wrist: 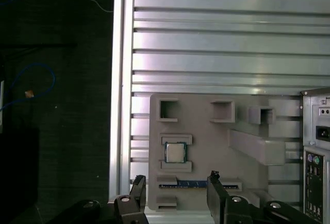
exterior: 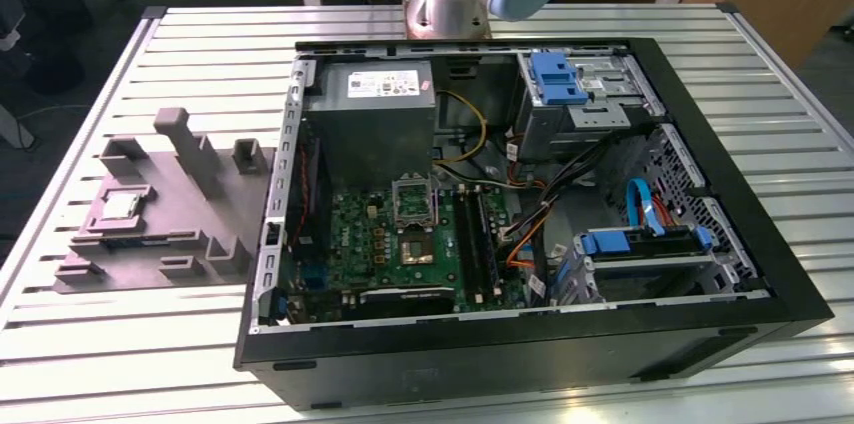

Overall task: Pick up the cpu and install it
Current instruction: 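Pick up the cpu and move it towards the insertion slot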

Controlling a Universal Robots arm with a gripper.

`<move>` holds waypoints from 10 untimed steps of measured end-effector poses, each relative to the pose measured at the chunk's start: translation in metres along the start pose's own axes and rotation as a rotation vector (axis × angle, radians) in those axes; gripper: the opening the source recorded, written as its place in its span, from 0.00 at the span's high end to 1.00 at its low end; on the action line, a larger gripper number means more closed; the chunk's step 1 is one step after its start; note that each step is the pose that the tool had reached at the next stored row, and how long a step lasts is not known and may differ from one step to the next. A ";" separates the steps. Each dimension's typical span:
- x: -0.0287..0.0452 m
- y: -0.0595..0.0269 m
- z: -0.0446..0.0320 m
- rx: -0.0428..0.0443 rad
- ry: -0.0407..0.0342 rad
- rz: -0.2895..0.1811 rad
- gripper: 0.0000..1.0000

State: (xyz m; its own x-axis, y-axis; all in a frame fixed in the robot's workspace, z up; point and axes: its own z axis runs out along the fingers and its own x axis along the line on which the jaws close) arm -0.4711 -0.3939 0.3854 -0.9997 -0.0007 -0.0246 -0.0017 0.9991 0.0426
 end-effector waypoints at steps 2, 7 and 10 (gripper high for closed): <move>0.0000 0.0000 0.0006 0.0001 0.0001 0.000 0.41; 0.0001 -0.0003 0.0029 0.0000 0.0002 -0.002 0.41; 0.0002 -0.0005 0.0053 -0.0006 0.0008 -0.017 0.41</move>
State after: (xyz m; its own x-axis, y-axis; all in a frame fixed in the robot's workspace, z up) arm -0.4711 -0.3941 0.3801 -0.9995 -0.0174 -0.0245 -0.0184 0.9989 0.0427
